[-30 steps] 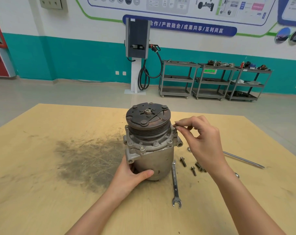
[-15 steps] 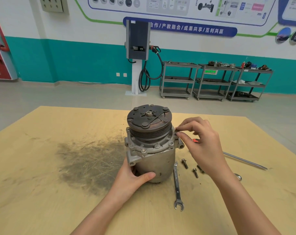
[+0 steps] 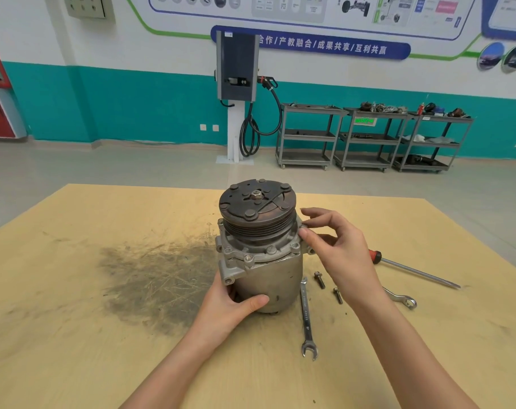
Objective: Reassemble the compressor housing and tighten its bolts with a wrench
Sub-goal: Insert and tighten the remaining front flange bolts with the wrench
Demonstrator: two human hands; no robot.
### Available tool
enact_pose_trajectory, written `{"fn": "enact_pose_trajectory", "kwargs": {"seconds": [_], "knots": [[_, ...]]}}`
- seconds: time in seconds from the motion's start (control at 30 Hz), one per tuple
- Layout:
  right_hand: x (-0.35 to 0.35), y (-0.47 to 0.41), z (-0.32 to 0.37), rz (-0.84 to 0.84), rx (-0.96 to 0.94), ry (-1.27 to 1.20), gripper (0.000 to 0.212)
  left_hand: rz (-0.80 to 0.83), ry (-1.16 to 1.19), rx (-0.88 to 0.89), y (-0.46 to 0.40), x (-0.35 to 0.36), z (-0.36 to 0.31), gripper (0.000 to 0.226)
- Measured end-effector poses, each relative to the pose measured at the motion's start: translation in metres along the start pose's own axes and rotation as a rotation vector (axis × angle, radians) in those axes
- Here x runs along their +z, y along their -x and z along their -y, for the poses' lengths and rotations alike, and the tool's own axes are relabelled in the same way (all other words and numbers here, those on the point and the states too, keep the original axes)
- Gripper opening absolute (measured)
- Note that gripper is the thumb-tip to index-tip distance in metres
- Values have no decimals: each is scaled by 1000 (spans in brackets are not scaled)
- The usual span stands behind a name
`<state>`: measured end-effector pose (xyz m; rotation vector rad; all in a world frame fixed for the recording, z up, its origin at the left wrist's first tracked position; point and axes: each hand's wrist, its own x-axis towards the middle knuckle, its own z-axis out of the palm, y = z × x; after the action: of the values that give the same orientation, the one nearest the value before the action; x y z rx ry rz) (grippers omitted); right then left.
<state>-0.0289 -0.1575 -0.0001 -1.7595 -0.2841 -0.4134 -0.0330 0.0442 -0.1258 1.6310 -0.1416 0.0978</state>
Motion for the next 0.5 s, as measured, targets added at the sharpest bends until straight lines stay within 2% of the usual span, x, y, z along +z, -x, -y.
{"fn": "enact_pose_trajectory", "kwargs": {"seconds": [0.2,0.5], "knots": [[3,5,-5,93,-9,-184,22,7,4,-6,1,0,-1,106],[8,1,-11,67,9,-292,10,-2,9,-3,2,1,-3,108]]}}
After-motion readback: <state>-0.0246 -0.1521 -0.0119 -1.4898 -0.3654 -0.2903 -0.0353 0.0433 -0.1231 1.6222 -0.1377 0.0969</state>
